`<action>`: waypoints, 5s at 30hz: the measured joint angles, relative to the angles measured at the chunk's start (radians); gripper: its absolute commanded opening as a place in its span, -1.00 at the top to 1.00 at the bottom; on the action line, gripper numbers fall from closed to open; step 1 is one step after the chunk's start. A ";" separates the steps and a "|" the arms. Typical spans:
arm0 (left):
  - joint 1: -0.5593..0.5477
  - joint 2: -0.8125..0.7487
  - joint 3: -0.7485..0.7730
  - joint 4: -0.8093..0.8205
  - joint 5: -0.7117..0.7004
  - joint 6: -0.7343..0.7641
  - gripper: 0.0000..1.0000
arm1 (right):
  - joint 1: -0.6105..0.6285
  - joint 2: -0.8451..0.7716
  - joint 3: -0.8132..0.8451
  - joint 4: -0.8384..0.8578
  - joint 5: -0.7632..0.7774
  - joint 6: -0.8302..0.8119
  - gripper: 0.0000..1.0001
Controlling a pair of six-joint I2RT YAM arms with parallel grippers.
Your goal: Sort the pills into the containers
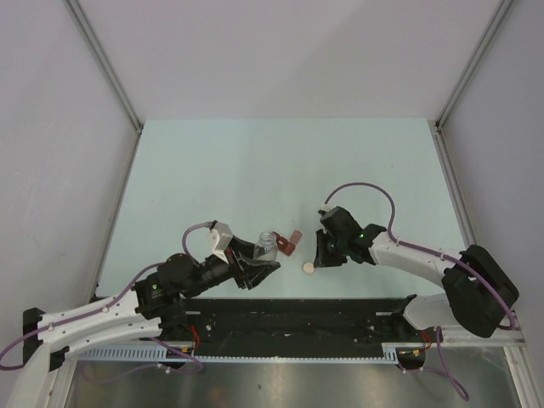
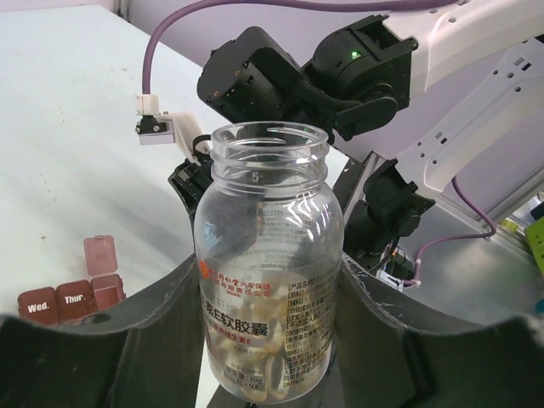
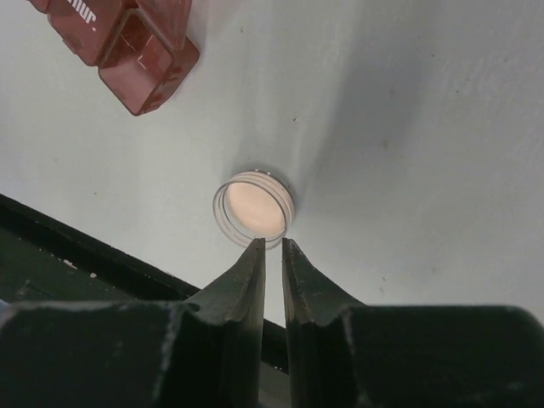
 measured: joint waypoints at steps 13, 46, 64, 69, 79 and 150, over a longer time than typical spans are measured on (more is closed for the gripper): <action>0.000 0.001 0.000 0.000 -0.002 0.000 0.99 | 0.001 0.071 0.000 0.039 0.005 -0.007 0.77; 0.000 0.027 0.000 0.000 -0.019 0.000 0.99 | -0.048 0.050 -0.066 0.095 0.050 -0.010 0.46; 0.000 0.034 0.000 0.000 -0.018 0.000 1.00 | -0.095 -0.018 -0.102 0.072 0.174 0.012 0.74; 0.000 0.034 0.000 0.000 -0.018 0.000 0.99 | -0.105 -0.022 -0.105 0.059 0.185 0.011 0.85; 0.000 0.034 0.000 0.000 -0.018 0.000 0.99 | -0.109 -0.037 -0.116 0.057 0.186 0.012 0.93; 0.000 -0.013 -0.032 0.001 -0.018 0.000 0.99 | -0.357 0.179 -0.034 0.277 -0.187 -0.086 1.00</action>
